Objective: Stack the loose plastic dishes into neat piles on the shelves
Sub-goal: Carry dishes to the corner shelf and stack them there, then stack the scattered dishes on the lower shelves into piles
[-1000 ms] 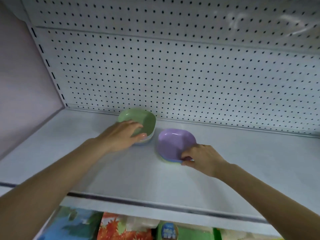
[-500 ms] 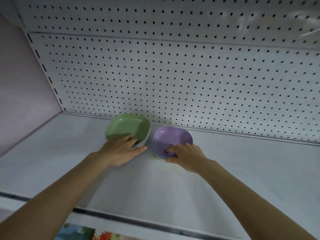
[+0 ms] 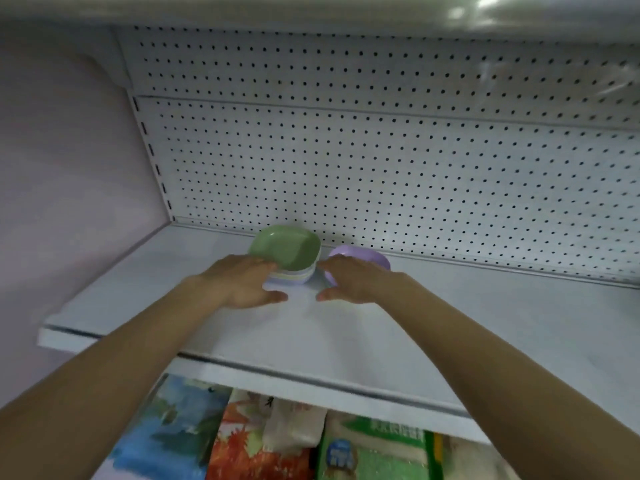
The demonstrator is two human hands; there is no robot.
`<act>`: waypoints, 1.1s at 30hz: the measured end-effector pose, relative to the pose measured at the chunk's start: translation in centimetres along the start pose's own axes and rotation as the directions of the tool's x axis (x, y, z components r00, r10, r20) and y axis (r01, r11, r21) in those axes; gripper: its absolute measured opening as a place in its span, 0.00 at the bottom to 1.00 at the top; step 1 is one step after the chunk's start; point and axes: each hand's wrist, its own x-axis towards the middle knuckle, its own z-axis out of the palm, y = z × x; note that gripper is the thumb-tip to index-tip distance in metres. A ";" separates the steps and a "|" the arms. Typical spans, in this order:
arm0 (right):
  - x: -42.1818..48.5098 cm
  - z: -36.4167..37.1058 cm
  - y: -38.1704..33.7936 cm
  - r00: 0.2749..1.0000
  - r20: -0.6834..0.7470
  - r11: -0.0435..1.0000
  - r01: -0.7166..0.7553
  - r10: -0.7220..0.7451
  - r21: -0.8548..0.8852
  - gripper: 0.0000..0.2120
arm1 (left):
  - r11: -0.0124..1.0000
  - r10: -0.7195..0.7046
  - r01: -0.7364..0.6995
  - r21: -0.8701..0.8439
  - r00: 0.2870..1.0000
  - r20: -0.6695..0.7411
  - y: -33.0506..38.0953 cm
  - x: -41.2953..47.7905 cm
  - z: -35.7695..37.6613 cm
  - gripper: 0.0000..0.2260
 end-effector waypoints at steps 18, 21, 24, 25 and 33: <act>-19.7 4.3 -41.9 0.923 0.120 0.867 0.385 -0.366 -0.317 0.47 | 0.901 -0.413 0.415 0.124 0.910 -0.040 -12.3 -53.1 0.4 0.30; -24.1 7.7 -53.1 0.842 0.183 0.759 0.537 -0.507 -0.368 0.48 | 0.835 -0.534 0.532 0.139 0.845 -0.033 -14.3 -66.3 1.3 0.31; -29.2 9.7 -64.8 0.708 0.206 0.625 0.698 -0.675 -0.350 0.47 | 0.752 -0.632 0.620 0.222 0.775 -0.023 -15.9 -78.7 1.3 0.30; -30.8 10.3 -68.4 0.662 0.212 0.571 0.737 -0.719 -0.363 0.46 | 0.714 -0.673 0.658 0.239 0.739 -0.023 -16.4 -82.6 1.2 0.30; -43.7 18.0 -92.9 0.336 0.414 0.135 0.886 -0.846 -0.444 0.49 | 0.400 -0.905 0.890 0.220 0.421 -0.056 -13.4 -109.4 6.2 0.28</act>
